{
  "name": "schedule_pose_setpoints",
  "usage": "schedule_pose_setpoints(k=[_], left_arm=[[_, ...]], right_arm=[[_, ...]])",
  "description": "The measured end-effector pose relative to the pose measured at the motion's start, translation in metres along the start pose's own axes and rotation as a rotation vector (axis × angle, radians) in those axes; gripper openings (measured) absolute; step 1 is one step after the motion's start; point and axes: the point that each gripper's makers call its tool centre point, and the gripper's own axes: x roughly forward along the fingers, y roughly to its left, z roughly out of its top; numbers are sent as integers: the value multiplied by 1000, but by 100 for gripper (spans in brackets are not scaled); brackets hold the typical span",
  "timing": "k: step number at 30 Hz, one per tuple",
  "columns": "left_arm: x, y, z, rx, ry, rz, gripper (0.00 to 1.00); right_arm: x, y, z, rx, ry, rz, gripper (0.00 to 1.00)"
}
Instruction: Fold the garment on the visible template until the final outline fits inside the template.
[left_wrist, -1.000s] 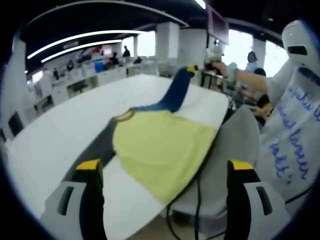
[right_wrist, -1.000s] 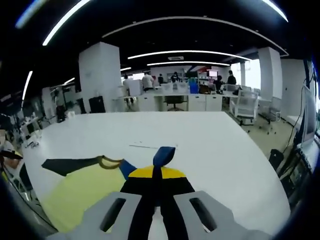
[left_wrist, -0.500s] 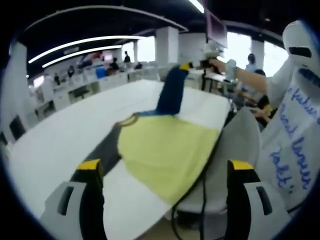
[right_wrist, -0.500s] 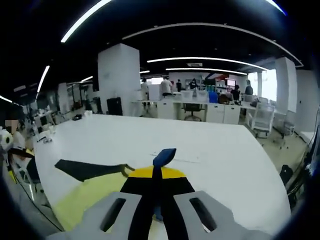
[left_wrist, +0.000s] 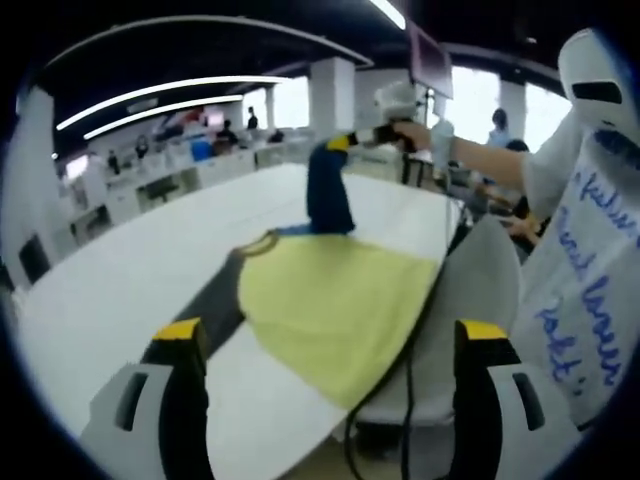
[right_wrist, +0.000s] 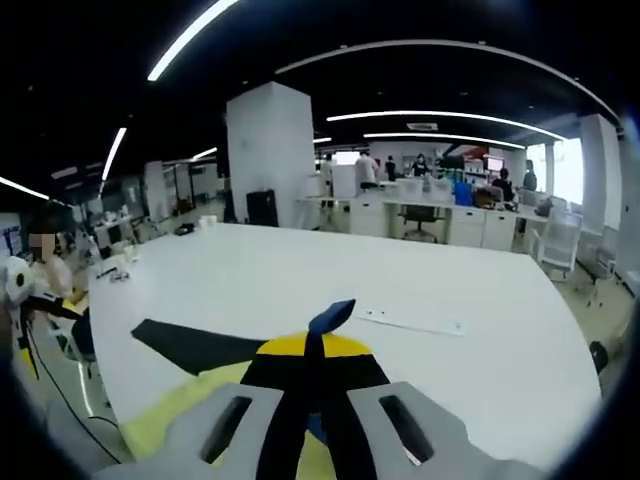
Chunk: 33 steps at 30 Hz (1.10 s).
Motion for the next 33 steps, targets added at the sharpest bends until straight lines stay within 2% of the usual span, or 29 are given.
schedule_pose_setpoints(k=[8, 22, 33], left_arm=[[-5, -2, -6, -13, -4, 7, 99], [-6, 1, -10, -28, 2, 10, 98], [-4, 3, -9, -39, 10, 9, 97]], right_arm=[[29, 23, -15, 4, 46, 44, 2], [63, 42, -52, 21, 135, 95, 2], [90, 59, -69, 45, 162, 126, 2]])
